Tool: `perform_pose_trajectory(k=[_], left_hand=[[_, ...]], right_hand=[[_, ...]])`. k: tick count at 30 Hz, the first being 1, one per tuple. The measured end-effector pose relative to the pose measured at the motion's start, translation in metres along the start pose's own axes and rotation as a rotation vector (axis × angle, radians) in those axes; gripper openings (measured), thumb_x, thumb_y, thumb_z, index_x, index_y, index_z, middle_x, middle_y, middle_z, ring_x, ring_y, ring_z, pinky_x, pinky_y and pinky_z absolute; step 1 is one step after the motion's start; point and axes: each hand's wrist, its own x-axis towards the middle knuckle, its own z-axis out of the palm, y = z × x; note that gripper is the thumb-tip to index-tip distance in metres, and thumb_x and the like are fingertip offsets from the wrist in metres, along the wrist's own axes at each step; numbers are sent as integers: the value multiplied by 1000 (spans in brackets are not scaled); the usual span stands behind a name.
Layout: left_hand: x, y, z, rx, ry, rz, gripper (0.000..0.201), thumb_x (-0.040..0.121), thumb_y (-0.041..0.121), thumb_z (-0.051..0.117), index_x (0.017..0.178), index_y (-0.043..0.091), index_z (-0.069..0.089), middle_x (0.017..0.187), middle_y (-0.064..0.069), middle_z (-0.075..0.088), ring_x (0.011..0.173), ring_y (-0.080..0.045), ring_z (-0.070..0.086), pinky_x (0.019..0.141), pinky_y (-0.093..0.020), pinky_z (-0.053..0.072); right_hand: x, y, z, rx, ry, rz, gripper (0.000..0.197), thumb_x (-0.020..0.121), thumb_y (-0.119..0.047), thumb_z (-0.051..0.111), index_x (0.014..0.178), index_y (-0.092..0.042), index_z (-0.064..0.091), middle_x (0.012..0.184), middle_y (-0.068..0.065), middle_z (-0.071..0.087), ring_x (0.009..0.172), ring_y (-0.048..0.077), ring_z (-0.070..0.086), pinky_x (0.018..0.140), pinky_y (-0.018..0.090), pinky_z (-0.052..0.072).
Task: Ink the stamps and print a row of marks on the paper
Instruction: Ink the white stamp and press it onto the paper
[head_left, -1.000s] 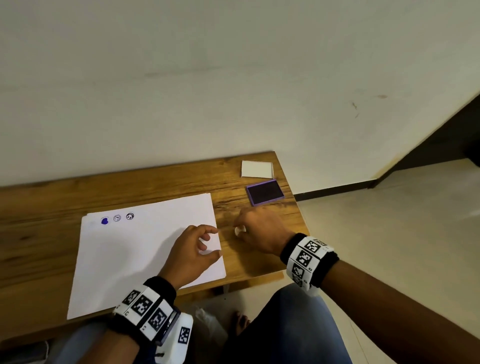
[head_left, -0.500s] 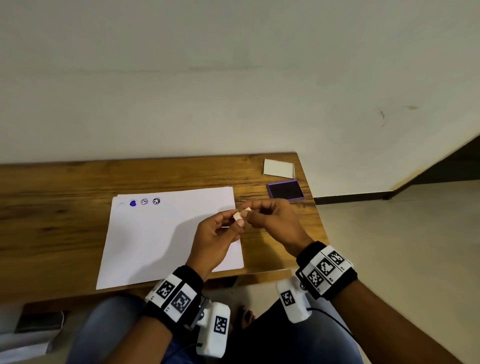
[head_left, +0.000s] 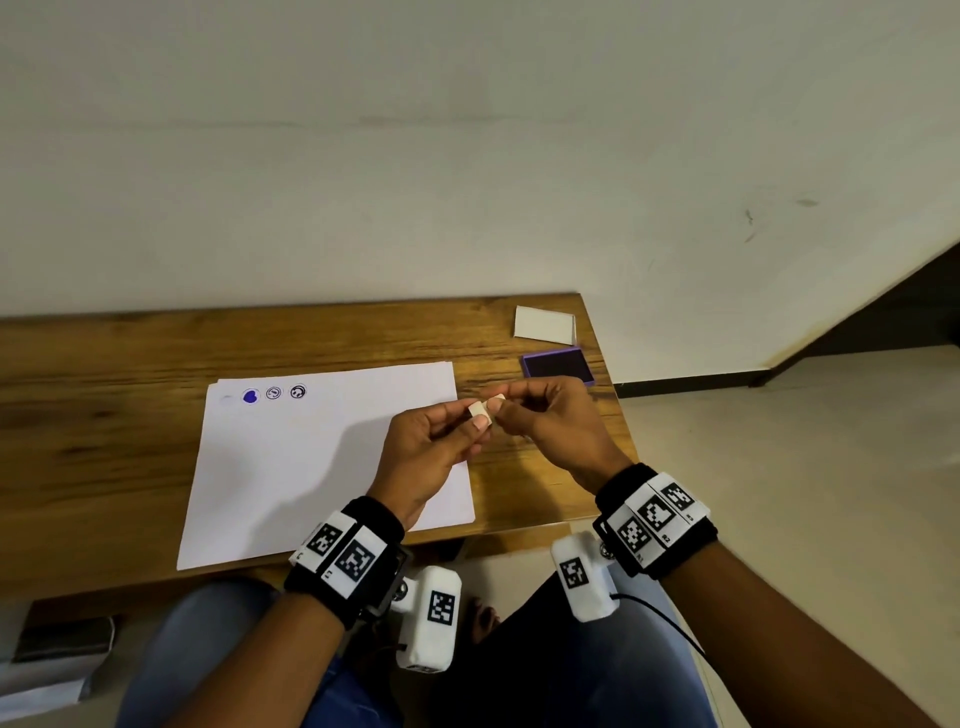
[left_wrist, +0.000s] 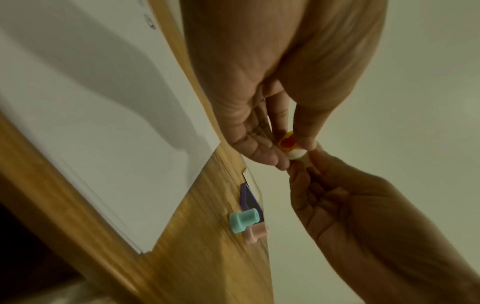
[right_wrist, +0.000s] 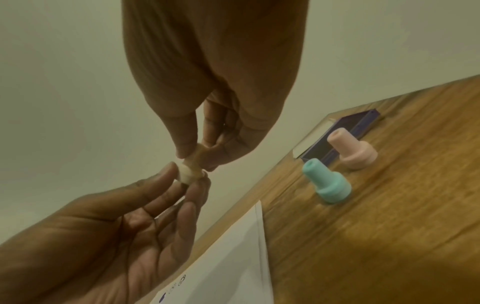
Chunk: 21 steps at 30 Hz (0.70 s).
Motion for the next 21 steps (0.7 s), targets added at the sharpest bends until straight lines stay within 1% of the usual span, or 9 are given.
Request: perform_pose_trajectory(k=[3,6,8,10,13,16,18,19,21], left_hand=[[1,2,0,-12,5,17,29,88,10,65,117,10,68,101,-5,76,92,-18,73,79,-28,59],[1,1,-13,-71,22,-21,26,88,8,65,114,6,69,97,-10,76,88,-20,74,76,-26,59],[0,-2,-23,22,0,-21,29,85,8,69,115,7,68,100,-10,76,94,-22,73,79,-28,59],[3,-5,-28,151,2,-7,31,81,10,74,113,11,70,102,-6,76,98,-21,72,84,-30,58],[10,-5,-26,295,32,39,31,78,10,78,107,16,70,101,1,74,95,-14,71,82,-22,56],[27,-3,-15,436,32,88,31,75,9,80,102,19,68,98,5,72,89,-11,69,75,-20,55],[44,-4,-2,522,4,115,30,74,11,82,99,19,68,96,6,71,89,-8,67,71,-18,53],[54,-6,6,588,-23,132,30,73,13,82,98,19,68,95,7,71,90,-7,67,71,-18,53],[73,-11,21,728,-71,150,31,71,15,84,98,20,68,97,6,71,93,-9,67,79,-27,56]], right_hand=[[-2,2,-7,59,9,6,17,91,-7,67,107,-5,74,98,9,77,91,21,72,80,30,58],[-2,3,-27,176,103,42,22,91,-3,65,112,-2,71,105,12,75,95,21,71,82,31,55],[-3,0,-39,135,114,32,23,89,-4,68,111,-3,72,104,14,76,93,25,72,81,34,57],[-4,-3,-45,42,106,2,19,87,-9,71,105,-10,75,100,12,76,92,29,72,81,37,60],[-2,-1,-54,19,183,-1,15,85,-11,74,97,-19,76,96,6,77,94,27,73,82,38,61],[8,9,-71,6,286,45,16,83,-10,76,98,-13,76,96,5,77,97,25,72,78,32,61],[15,13,-81,-25,322,60,17,83,-11,77,99,-10,76,96,7,77,97,26,72,77,33,61],[18,14,-86,-48,334,65,18,83,-12,77,101,-10,76,96,7,77,97,27,72,77,35,61],[23,14,-95,-91,344,69,18,84,-15,76,102,-11,76,95,7,77,94,25,72,77,35,61]])
